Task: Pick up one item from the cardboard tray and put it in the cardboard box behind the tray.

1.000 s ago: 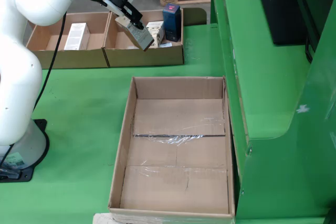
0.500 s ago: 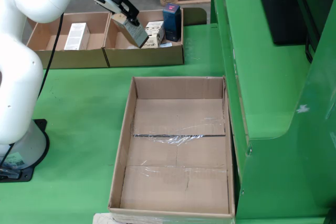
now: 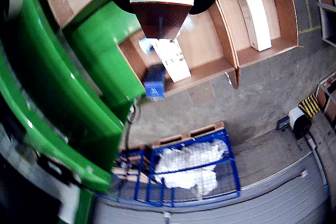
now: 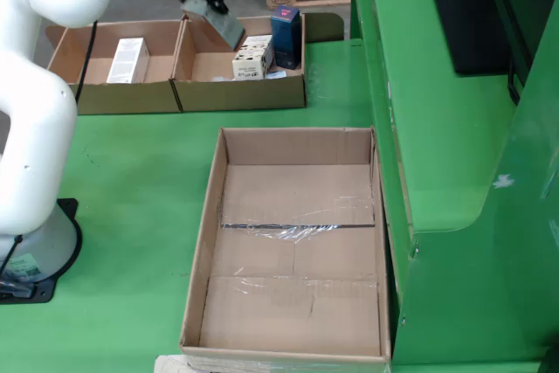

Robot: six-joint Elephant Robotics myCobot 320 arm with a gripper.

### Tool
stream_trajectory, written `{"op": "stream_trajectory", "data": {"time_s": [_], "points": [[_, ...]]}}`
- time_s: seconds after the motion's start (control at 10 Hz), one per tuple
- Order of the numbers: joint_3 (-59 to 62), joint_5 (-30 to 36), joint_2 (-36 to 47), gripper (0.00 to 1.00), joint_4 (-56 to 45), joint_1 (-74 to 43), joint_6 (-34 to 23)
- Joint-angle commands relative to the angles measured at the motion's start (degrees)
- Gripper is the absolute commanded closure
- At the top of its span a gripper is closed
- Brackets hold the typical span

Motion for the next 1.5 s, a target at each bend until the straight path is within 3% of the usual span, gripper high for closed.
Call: {"op": "stream_trajectory", "data": {"time_s": [0.0,0.3,0.4,0.8,1.0,1.1,1.4], "points": [[1.49,-0.92,0.39,1.00,8.79,6.47,-1.26],[1.49,-2.74,-1.96,1.00,15.30,10.00,-2.18],[1.49,-5.22,-5.13,1.00,22.71,13.14,-2.80],[1.49,-4.15,-7.12,1.00,27.97,15.78,-5.42],[1.49,-2.74,-7.03,1.00,27.67,16.42,-6.09],[1.49,3.83,-5.41,1.00,23.14,17.51,-8.06],[1.49,6.00,-4.95,1.00,21.59,17.85,-8.70]]}}
